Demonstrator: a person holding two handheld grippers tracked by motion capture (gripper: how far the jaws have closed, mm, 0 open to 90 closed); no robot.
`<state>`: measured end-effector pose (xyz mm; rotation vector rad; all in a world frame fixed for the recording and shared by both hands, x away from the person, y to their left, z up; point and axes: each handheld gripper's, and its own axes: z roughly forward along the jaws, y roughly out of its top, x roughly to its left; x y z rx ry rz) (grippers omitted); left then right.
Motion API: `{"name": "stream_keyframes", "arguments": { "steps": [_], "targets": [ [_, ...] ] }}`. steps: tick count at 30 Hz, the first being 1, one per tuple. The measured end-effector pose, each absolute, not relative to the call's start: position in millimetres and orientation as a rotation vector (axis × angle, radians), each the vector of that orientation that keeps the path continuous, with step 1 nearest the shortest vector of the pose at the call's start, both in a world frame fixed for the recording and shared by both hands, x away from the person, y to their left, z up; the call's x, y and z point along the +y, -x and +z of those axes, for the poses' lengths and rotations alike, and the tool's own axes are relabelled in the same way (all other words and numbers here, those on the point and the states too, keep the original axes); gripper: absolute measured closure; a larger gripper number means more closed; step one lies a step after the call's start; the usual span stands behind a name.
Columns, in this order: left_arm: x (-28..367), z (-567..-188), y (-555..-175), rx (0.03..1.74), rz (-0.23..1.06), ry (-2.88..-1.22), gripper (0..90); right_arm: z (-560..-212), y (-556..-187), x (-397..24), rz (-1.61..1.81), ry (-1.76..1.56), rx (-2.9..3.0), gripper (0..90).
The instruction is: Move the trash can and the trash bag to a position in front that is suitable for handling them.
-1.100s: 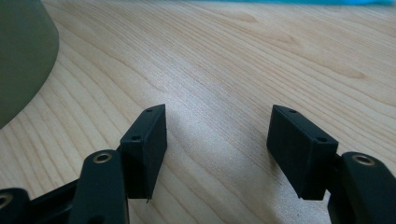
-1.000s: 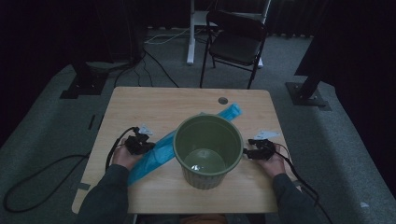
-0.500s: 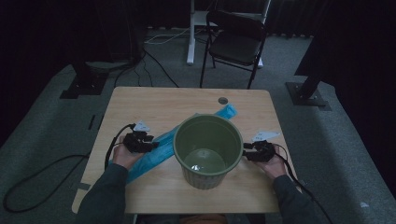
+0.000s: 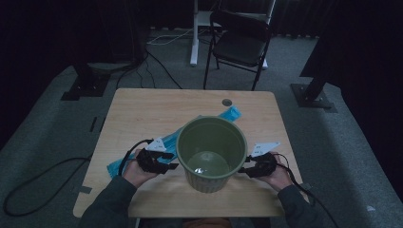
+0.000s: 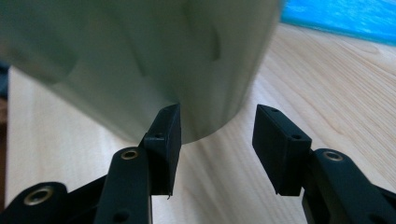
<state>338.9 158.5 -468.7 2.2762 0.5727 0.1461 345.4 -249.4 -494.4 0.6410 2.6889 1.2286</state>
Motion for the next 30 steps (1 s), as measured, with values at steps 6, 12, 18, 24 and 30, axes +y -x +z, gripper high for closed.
{"name": "stream_keyframes", "arguments": {
  "steps": [6,12,18,24,30],
  "targets": [
    [149,-469,-342,0.565,0.147,-2.280,53.3,-490,-345,-248,1.237,-0.635,2.665,51.3],
    [140,-471,-363,0.610,0.179,-2.268,53.6,-491,-358,-253,1.227,-0.729,2.597,52.6],
    [138,-474,-406,0.773,0.295,-2.269,50.6,-496,-367,-260,1.198,-0.809,2.575,52.1],
    [141,-491,-445,0.903,0.295,-2.323,44.9,-503,-371,-269,1.149,-0.860,2.573,51.7],
    [146,-509,-461,0.987,0.238,-2.338,40.8,-505,-372,-270,1.135,-0.874,2.583,51.3]
  ]
}}
